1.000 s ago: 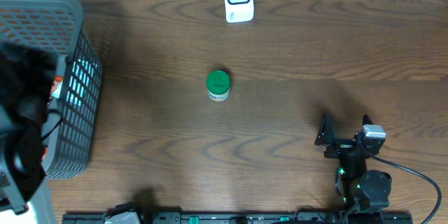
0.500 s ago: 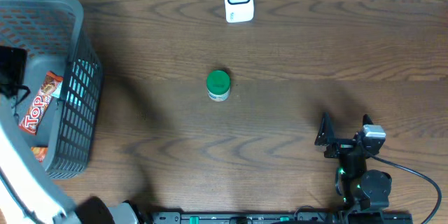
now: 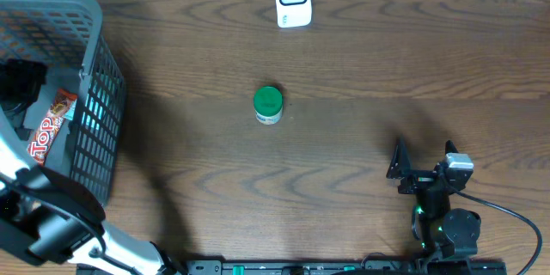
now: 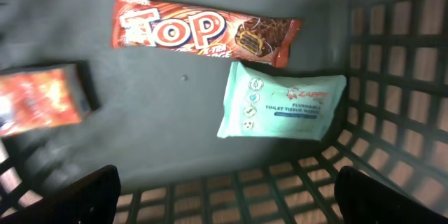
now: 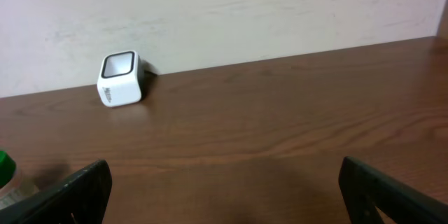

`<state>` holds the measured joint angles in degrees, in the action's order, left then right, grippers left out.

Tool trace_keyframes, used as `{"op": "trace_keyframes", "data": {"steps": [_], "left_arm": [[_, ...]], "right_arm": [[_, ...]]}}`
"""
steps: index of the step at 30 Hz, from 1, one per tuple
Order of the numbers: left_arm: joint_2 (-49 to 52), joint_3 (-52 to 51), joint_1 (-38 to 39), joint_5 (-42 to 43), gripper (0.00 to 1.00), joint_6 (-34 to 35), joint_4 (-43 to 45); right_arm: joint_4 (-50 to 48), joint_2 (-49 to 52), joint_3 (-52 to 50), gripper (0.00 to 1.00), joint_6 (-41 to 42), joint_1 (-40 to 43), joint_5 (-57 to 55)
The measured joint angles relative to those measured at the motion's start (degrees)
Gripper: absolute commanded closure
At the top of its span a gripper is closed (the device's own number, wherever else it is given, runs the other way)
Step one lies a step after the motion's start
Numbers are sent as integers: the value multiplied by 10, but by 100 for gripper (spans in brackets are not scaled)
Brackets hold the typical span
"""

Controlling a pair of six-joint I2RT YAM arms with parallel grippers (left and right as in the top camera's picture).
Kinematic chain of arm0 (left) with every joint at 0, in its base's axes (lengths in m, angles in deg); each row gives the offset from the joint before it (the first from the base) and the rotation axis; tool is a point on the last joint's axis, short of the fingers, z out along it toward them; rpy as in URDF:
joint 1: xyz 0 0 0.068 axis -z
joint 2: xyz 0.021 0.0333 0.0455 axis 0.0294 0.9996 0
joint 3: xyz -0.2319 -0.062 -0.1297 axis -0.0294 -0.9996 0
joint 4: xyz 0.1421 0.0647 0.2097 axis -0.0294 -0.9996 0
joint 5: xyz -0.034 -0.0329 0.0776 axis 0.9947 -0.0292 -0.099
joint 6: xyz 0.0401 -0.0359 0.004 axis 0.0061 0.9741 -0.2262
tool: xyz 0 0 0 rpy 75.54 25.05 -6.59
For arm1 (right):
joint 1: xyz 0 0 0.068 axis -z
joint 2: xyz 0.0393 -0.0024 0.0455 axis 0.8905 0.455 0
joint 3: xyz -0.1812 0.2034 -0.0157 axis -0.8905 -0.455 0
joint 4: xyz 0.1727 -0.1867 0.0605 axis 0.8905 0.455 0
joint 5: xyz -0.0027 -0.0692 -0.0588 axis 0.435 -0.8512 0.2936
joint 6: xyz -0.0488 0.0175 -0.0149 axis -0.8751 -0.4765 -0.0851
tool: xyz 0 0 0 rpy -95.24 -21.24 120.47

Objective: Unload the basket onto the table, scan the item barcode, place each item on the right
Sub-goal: 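Move the left gripper back into the basket toward the green wipes pack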

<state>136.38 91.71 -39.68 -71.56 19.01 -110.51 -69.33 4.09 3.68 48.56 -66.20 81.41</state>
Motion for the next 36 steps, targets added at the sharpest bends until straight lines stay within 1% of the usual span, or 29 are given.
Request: {"op": "trace_keyframes", "data": {"steps": [5,9,22,31,36], "left_arm": [[29,-11,0,8,2,-4,25],[30,-38,0,9,2,-5,54],[31,-194,0,72,2,-16,182],[31,-234,0,98,2,-22,243],[33,-241,0,99,2,-28,253]], "right_arm": [[0,0,0,1,0,0,0],[0,0,0,1,0,0,0],[0,0,0,1,0,0,0],[0,0,0,1,0,0,0],[0,0,0,1,0,0,0]]}}
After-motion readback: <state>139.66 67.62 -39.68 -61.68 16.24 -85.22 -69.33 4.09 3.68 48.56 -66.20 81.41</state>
